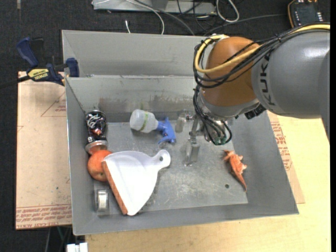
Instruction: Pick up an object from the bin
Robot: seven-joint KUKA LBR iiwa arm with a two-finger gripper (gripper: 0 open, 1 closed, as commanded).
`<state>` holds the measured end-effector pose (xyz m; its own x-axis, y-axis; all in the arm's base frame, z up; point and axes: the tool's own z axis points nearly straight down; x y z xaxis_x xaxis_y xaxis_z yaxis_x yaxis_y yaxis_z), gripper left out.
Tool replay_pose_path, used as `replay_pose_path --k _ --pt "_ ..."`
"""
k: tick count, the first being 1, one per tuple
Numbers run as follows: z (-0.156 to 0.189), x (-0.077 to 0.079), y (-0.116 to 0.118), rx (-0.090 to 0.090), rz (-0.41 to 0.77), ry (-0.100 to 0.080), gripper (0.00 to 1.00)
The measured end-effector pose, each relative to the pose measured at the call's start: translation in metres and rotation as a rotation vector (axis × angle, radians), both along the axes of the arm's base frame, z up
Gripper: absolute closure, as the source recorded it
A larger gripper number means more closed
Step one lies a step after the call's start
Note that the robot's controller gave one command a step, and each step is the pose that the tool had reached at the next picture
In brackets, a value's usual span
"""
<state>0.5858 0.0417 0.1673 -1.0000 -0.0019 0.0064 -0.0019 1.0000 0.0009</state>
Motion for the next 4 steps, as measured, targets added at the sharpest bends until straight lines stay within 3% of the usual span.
replay_pose_path --k 1,2,3,4 --pt "0.005 0.001 0.0 0.0 -0.002 -0.008 0.0" --pt "-0.097 0.019 0.045 0.005 0.547 -0.005 0.0" --pt "-0.031 0.023 0.033 0.002 0.382 -0.015 0.0" --pt "-0.068 0.003 0.045 0.009 0.474 0.005 0.0"
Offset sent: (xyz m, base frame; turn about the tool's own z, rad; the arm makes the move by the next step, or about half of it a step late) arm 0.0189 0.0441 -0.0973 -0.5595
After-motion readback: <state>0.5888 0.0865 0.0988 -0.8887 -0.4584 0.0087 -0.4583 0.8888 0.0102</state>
